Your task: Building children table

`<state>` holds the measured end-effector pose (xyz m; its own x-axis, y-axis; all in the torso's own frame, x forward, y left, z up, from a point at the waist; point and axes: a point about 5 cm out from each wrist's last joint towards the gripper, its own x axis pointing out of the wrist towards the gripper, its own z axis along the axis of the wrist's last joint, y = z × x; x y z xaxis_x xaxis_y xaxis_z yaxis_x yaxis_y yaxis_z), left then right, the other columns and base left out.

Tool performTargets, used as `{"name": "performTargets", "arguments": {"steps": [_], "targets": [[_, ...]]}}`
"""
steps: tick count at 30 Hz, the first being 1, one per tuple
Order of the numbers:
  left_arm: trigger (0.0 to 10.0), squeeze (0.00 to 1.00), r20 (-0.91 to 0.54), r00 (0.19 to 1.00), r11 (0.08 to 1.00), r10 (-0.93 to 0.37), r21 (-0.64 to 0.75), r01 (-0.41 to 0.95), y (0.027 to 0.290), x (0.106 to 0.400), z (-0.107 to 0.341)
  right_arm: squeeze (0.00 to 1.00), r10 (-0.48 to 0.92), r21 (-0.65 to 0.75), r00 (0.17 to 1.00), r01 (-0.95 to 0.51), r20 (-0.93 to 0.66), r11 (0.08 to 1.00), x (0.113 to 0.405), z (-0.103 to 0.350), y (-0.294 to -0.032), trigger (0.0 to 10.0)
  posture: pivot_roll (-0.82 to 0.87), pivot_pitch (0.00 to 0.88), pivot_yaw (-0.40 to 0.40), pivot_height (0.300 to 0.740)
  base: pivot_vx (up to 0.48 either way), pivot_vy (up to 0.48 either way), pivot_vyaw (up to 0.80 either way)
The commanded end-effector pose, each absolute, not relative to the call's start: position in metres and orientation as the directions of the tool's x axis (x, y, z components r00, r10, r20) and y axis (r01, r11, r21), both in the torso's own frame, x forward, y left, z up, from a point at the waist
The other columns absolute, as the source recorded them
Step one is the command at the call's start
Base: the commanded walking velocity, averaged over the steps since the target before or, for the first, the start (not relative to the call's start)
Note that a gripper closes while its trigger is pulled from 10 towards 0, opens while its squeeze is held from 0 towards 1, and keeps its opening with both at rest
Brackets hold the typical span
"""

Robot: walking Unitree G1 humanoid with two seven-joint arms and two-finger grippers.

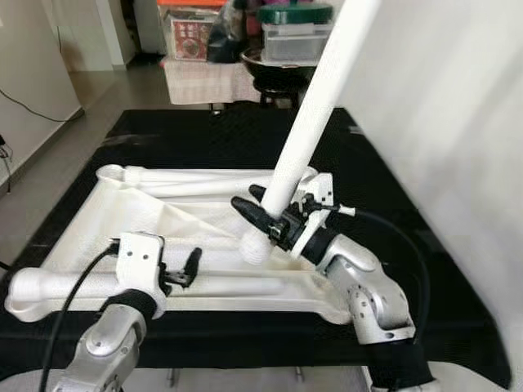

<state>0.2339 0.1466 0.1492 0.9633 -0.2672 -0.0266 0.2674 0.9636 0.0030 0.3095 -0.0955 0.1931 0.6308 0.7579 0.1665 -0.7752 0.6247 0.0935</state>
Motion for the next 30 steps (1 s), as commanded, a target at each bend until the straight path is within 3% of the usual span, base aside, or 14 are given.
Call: {"name": "performTargets", "arguments": {"steps": [1, 15, 22, 30], "targets": [[10.0, 0.0, -0.051, 0.953, 0.954, -0.299, 0.01, 0.3, 0.143, 0.228, 0.144, 0.0, 0.79, 0.066, 0.584, -0.81, 0.187, 0.583, 0.307, 0.2, -0.093, 10.0, -0.16, 0.0, 0.001, 0.74, 0.0, -0.48, 0.0], [10.0, 0.0, -0.109, 0.97, 0.966, -0.217, 0.123, 0.229, 0.147, 0.223, 0.136, 0.0, 0.878, 0.024, 0.463, -0.886, 0.121, 0.464, 0.295, 0.197, -0.091, 10.0, -0.15, 0.029, -0.004, 0.74, -0.06, 0.0, 0.0], [10.0, 0.0, -0.105, 0.972, 0.967, -0.212, 0.118, 0.224, 0.148, 0.222, 0.136, 0.0, 0.877, 0.015, 0.467, -0.883, 0.115, 0.468, 0.298, 0.197, -0.09, 10.0, -0.15, 0.035, -0.006, 0.74, -0.31, 0.0, 0.0], [10.0, 0.0, -0.093, 0.977, 0.973, -0.19, 0.113, 0.2, 0.152, 0.22, 0.137, 0.0, 0.864, 0.005, 0.491, -0.87, 0.113, 0.494, 0.299, 0.196, -0.086, 10.0, -0.15, 0.044, -0.006, 0.74, 0.0, 0.0, 0.0]]}}
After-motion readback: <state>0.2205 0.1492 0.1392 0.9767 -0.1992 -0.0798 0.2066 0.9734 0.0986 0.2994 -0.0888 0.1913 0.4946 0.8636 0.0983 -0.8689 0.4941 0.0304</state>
